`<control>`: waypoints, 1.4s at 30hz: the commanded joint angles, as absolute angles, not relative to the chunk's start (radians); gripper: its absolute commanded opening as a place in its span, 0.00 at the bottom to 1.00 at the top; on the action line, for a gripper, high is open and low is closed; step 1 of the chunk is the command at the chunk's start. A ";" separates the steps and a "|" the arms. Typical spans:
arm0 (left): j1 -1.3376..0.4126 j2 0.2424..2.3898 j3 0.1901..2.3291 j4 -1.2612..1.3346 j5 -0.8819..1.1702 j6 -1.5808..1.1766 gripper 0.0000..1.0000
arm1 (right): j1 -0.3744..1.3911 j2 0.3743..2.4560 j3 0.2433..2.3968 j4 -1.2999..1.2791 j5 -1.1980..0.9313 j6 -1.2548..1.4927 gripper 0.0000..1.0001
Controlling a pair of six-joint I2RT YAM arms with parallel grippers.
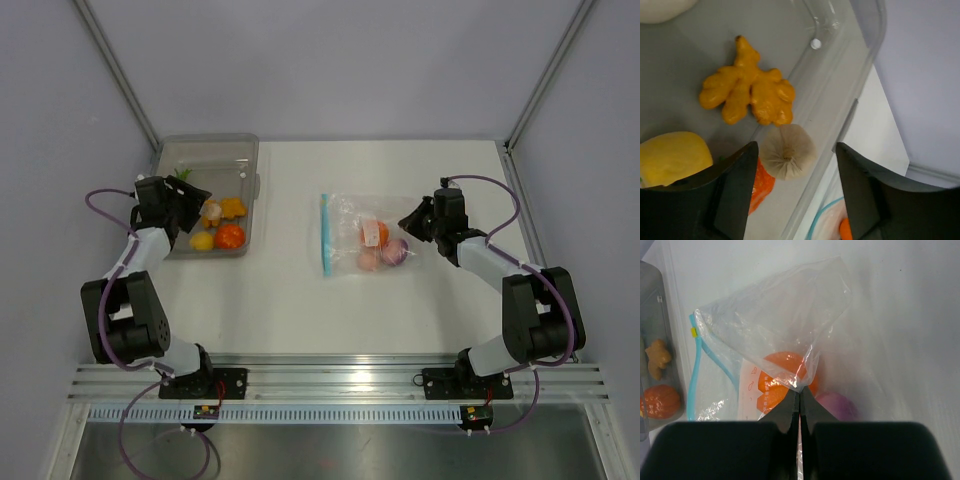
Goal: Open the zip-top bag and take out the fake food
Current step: Place the fake vegetable in the bin.
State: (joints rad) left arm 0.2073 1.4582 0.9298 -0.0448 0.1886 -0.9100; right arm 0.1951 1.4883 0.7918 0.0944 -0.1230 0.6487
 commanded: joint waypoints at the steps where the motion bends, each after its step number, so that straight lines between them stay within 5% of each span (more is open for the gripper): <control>1: 0.230 1.471 0.957 -0.075 0.146 -0.876 0.74 | 0.190 1.480 0.798 0.149 -0.141 0.646 0.00; 7: 0.230 1.422 0.972 -0.130 0.123 -0.836 0.99 | 0.190 1.471 0.805 0.127 -0.141 0.620 0.00; 11: 0.229 1.378 0.971 -0.157 0.152 -0.834 0.99 | 0.190 1.465 0.808 0.124 -0.147 0.607 0.01; 15: 0.190 1.252 0.821 -0.006 0.192 -0.894 0.99 | 0.190 1.447 0.792 0.150 -0.150 0.606 0.19; 20: 0.072 1.187 0.767 0.018 0.219 -0.894 0.99 | 0.190 1.453 0.799 0.144 -0.160 0.600 0.23; 22: 0.031 1.177 0.758 0.023 0.225 -0.882 0.99 | 0.190 1.457 0.808 0.137 -0.170 0.592 0.39; 23: -0.016 1.166 0.747 0.026 0.224 -0.873 0.98 | 0.189 1.459 0.811 0.129 -0.172 0.591 0.61; 30: -0.147 1.170 0.632 0.164 0.224 -0.816 0.94 | 0.190 1.457 0.815 0.110 -0.146 0.578 0.79; 33: -0.196 1.228 0.681 0.163 0.250 -0.740 0.89 | 0.192 1.465 0.827 0.083 -0.114 0.581 0.96; 37: -0.296 1.275 0.727 0.103 0.163 -0.686 0.89 | 0.192 1.470 0.825 0.081 -0.098 0.577 0.98; 42: -0.321 1.374 0.738 0.146 0.225 -0.701 0.85 | 0.192 1.479 0.818 0.100 -0.109 0.578 0.81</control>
State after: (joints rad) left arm -0.3191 1.3247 0.6971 0.0864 0.2058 -0.7300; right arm 0.1940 1.4784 0.7925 0.0776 -0.1204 0.5869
